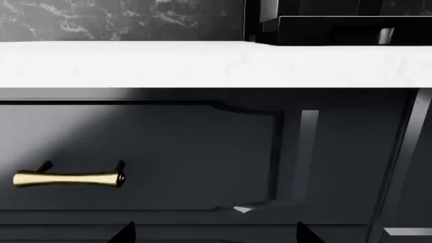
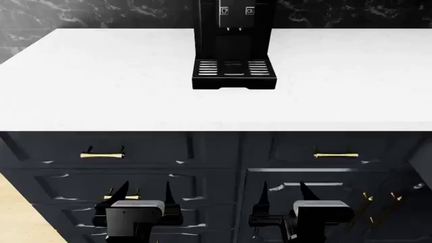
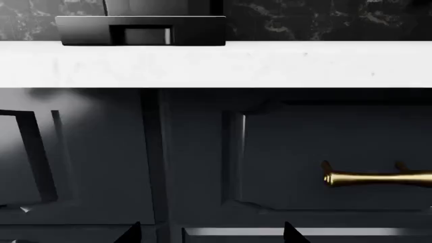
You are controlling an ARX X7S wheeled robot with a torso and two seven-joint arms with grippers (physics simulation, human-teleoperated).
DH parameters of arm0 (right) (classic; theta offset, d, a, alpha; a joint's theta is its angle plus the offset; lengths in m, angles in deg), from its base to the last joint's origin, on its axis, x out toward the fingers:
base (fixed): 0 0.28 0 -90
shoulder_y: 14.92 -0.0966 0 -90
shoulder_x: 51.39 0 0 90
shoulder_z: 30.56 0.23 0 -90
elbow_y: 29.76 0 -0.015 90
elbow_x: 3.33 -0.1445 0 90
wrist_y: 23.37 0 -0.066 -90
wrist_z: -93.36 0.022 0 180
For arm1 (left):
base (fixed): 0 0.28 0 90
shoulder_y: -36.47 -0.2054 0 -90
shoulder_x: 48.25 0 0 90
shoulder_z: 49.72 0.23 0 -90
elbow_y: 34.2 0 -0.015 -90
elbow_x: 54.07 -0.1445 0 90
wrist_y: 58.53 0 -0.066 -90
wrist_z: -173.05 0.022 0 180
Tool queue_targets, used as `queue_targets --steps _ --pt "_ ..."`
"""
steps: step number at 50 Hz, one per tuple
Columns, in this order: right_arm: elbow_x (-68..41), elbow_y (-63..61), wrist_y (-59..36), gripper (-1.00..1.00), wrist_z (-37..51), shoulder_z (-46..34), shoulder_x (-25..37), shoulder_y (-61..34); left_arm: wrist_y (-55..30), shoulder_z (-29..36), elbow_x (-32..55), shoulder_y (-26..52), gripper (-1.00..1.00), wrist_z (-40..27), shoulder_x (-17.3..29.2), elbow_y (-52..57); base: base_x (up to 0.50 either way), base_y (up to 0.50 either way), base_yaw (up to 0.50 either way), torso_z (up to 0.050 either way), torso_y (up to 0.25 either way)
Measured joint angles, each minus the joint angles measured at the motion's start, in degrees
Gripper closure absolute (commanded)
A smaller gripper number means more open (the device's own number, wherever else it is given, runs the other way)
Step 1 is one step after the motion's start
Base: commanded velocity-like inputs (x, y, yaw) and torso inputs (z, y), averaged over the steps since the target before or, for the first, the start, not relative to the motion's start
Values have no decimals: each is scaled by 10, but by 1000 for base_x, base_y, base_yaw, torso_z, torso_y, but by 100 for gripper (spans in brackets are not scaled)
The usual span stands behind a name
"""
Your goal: Pick and place the shaker into the drawer. Then close the cabinet.
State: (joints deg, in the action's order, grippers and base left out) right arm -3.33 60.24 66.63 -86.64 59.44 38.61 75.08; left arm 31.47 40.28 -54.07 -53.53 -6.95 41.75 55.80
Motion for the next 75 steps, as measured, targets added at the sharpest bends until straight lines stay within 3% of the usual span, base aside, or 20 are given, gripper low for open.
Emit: queue_targets --steps 25,31,36,40,44,49,55,64,75 --pt "-45 12 15 -100 23 -33 25 -3 4 45 18 4 -100 -27 30 -27 -2 387 0 0 0" --pt "-81 -7 -55 -100 34 -21 41 -35 -47 55 22 38 -100 -37 29 -22 0 0 0 50 97" --pt "-130 -72 -250 -100 53 0 98 -187 -201 64 55 195 -100 -78 19 5 0 0 0 50 96" --pt "-153 -58 -393 -100 45 -20 147 -390 -299 78 110 393 -100 -134 13 -38 0 0 0 50 98" --pt "-153 26 -467 -100 15 -69 178 -621 -332 110 173 600 -100 -180 10 -148 0 0 0 50 96" --pt "-124 221 -463 -100 -45 -137 176 -889 -291 246 326 850 -100 -209 7 -348 0 0 0 50 96" --pt "13 373 -452 -100 -138 -106 141 -1099 -237 456 552 1070 -100 -225 2 -516 0 0 0 50 96" --pt "144 468 -455 -100 -227 -55 102 -1250 -205 636 753 1238 -100 -233 1 -640 0 0 0 50 97" --pt "193 533 -452 -100 -263 -32 86 -1317 -183 787 926 1309 -100 -224 0 -693 0 0 0 41 78"
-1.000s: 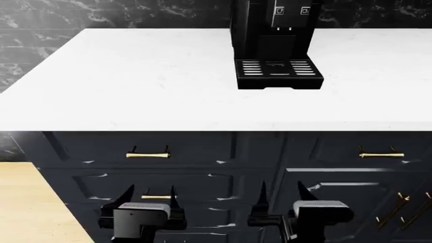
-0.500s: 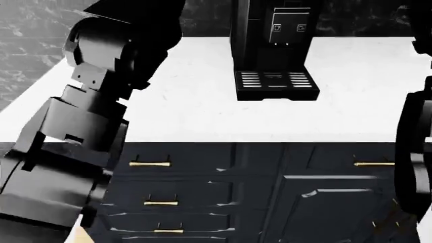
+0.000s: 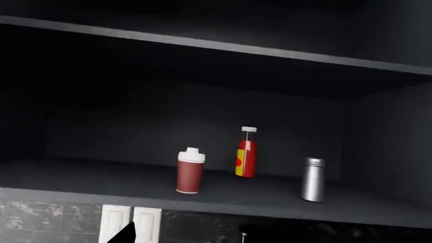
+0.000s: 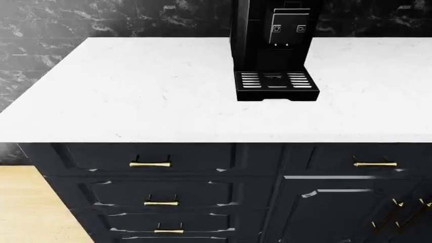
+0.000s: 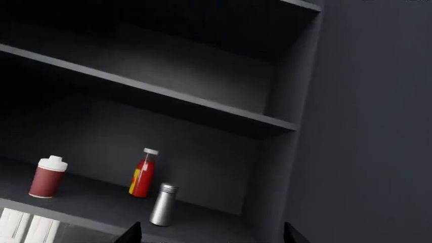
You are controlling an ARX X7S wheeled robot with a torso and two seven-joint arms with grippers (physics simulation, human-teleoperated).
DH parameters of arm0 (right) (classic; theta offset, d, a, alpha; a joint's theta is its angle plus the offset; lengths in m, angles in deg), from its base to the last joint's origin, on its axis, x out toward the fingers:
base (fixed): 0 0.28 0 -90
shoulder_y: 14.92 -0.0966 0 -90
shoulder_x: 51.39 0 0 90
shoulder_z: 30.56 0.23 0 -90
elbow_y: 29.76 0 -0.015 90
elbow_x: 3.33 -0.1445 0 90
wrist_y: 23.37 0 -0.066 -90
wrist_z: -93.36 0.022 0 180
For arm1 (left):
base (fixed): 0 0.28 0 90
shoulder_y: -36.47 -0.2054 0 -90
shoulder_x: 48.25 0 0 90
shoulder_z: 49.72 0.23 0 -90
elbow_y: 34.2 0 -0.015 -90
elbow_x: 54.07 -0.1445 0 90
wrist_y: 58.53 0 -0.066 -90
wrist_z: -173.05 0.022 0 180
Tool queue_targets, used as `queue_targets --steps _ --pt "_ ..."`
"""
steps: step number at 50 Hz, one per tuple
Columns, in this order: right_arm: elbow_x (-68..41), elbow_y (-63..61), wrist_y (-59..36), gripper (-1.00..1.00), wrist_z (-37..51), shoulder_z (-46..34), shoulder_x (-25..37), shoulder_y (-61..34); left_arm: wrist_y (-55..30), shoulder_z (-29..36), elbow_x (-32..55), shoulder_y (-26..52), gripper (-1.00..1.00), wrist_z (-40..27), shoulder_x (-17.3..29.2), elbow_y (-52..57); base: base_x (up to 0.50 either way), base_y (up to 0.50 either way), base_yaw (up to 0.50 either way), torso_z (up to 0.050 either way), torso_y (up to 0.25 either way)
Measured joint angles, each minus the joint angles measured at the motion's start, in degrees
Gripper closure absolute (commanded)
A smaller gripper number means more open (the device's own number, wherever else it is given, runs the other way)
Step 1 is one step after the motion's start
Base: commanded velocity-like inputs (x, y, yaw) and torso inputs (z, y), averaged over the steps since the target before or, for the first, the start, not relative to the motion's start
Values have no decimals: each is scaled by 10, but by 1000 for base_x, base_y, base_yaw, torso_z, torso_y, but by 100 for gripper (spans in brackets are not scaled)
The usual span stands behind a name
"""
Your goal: Pick and place the shaker into the drawer. Then close the cabinet.
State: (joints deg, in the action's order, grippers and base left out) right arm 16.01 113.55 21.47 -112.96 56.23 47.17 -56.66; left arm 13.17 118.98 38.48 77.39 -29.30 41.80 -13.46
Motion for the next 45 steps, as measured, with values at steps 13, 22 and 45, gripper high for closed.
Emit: queue_targets --steps 13,22,45 --pt "4 51 11 -100 -16 8 -4 -25 33 96 99 18 -100 0 0 -25 387 0 0 0 0" --pt "-10 80 20 -100 -33 9 -6 -29 45 127 125 18 -100 1 0 -29 500 0 0 0 0" --pt "-27 117 34 -100 -51 6 0 -32 52 147 133 12 -100 5 0 -23 500 0 0 0 1"
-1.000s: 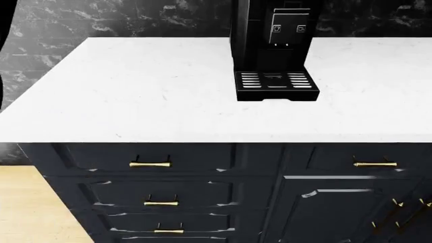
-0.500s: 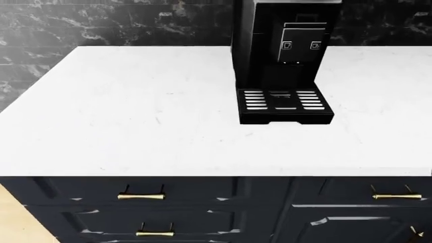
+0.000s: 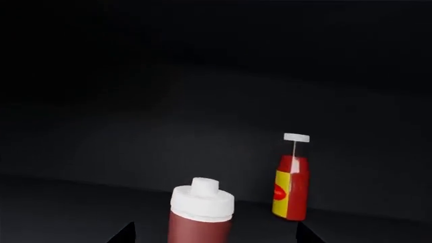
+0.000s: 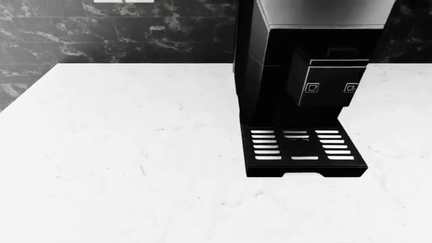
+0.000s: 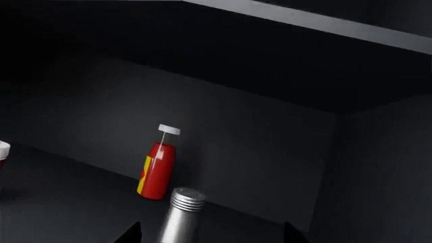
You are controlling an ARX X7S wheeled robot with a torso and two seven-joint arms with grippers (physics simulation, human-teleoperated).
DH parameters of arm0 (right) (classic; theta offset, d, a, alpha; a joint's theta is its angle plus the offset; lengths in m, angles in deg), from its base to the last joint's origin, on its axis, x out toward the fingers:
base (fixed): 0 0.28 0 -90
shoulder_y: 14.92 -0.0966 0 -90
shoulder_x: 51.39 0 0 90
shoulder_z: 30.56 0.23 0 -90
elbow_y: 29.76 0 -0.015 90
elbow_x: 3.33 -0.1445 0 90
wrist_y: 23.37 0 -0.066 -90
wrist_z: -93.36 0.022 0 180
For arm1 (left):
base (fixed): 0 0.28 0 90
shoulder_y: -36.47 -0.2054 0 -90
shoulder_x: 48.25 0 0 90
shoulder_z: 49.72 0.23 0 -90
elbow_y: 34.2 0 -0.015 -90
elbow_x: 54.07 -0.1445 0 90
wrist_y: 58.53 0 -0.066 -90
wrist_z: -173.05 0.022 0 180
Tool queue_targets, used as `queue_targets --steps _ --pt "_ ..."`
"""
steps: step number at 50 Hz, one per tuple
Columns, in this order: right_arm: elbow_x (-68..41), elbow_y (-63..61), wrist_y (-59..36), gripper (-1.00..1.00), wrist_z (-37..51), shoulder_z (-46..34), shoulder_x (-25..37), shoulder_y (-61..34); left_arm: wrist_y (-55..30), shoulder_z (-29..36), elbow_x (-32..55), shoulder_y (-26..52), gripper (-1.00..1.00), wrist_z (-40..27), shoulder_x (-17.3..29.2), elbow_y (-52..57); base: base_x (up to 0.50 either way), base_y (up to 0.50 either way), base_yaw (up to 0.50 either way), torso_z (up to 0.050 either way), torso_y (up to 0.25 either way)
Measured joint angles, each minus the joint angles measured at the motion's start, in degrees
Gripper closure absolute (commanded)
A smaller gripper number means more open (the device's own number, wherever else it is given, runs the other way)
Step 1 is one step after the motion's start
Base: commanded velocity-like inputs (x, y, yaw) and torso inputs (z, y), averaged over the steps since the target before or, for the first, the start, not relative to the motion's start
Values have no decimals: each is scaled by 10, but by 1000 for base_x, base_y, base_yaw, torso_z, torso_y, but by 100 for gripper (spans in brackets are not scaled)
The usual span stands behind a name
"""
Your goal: Pick and place the shaker into the drawer. Then close the cabinet.
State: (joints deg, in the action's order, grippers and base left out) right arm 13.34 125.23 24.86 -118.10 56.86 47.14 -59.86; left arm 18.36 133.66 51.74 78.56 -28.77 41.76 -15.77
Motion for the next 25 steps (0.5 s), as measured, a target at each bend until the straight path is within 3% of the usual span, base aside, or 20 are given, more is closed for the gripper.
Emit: queue_targets --steps 13,14,25 --pt "-5 17 9 -100 -1 -2 3 0 5 -1 -18 -4 -100 4 0 -5 500 0 0 0 1" --pt "-5 18 10 -100 0 -1 4 1 5 -3 -23 -2 100 6 0 -5 0 0 0 0 0" --pt "-12 24 18 -100 9 2 6 2 3 -2 -34 -2 100 28 2 -5 0 0 0 0 0"
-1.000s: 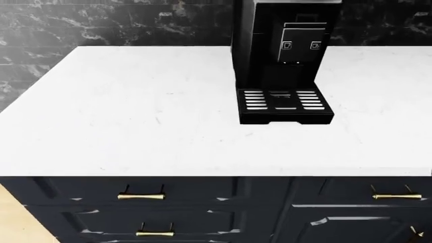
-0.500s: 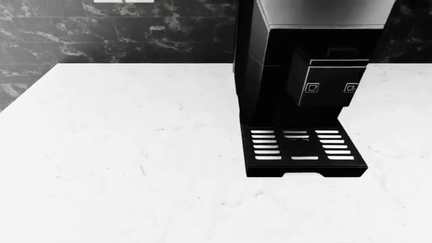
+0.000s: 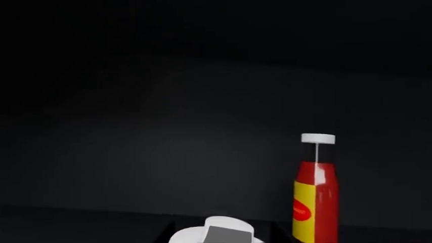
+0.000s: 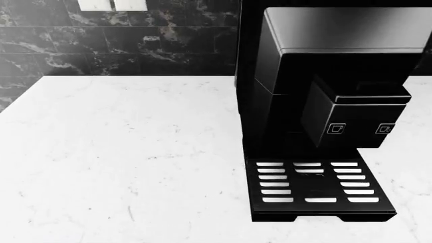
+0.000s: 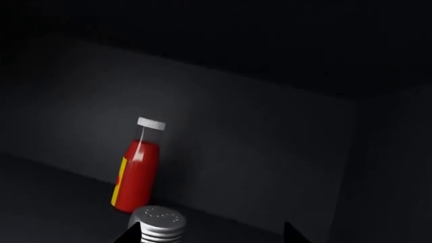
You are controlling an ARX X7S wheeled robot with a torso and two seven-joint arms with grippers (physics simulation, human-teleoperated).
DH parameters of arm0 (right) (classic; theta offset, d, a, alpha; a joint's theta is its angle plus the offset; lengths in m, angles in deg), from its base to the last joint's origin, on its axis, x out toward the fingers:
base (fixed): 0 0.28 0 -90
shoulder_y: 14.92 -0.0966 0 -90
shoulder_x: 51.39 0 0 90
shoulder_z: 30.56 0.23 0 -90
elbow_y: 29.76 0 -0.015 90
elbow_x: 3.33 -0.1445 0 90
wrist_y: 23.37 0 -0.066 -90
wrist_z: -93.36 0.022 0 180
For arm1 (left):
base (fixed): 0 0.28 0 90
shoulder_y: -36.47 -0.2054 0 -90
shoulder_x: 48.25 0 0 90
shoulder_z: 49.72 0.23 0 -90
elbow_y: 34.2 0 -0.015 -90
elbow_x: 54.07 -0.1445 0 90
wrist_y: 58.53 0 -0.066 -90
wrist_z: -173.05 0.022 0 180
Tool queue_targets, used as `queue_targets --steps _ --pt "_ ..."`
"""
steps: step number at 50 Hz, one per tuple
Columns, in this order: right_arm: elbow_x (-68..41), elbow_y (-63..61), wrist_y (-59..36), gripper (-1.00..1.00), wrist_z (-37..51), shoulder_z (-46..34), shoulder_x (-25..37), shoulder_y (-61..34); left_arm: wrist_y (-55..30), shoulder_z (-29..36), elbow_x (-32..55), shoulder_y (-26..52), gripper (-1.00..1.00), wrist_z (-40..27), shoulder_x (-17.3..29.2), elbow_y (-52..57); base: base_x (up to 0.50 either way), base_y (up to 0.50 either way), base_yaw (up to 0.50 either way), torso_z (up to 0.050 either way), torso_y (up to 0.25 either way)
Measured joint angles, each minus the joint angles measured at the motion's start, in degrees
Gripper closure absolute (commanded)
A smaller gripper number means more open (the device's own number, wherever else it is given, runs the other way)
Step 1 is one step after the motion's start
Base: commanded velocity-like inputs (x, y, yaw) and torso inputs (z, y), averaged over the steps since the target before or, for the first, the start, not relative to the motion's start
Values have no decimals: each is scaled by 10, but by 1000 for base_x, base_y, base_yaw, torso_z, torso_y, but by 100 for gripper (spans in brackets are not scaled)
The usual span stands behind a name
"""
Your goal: Pick and place the shaker into the drawer. Then close the cabinet.
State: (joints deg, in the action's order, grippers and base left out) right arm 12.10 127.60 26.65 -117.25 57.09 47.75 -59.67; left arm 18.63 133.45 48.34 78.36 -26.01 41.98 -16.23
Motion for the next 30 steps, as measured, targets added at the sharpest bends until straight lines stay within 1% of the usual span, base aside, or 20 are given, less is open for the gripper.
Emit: queue_targets --steps 6,8,11,16,20,22,25,30 --pt "-2 -9 -5 -100 2 0 1 -1 12 -1 3 3 100 2 -1 -5 0 0 0 0 0" --pt "-2 -13 -8 -100 2 0 1 -1 19 -23 -17 8 100 0 -1 -7 0 0 0 0 0" --pt "-3 -19 -13 -100 2 0 2 0 14 -106 -97 13 100 -6 -1 3 0 0 0 0 0" --pt "-4 -33 -25 -100 -1 1 2 4 -7 -316 -292 20 100 -14 -2 42 0 0 0 0 0" --pt "-5 -53 -39 -100 -5 1 1 13 -16 -446 -414 24 100 -18 -2 68 0 0 0 0 0" --pt "-5 -64 -49 -100 -7 1 1 18 -19 -494 -461 25 100 -20 -2 77 0 0 0 0 0" --pt "-7 -83 -69 -100 -13 3 0 27 -21 -548 -514 27 100 -23 -2 86 0 0 0 0 0" --pt "-11 -121 -112 -100 -29 6 -2 46 -23 -602 -565 29 100 -27 -2 95 0 0 0 0 0"
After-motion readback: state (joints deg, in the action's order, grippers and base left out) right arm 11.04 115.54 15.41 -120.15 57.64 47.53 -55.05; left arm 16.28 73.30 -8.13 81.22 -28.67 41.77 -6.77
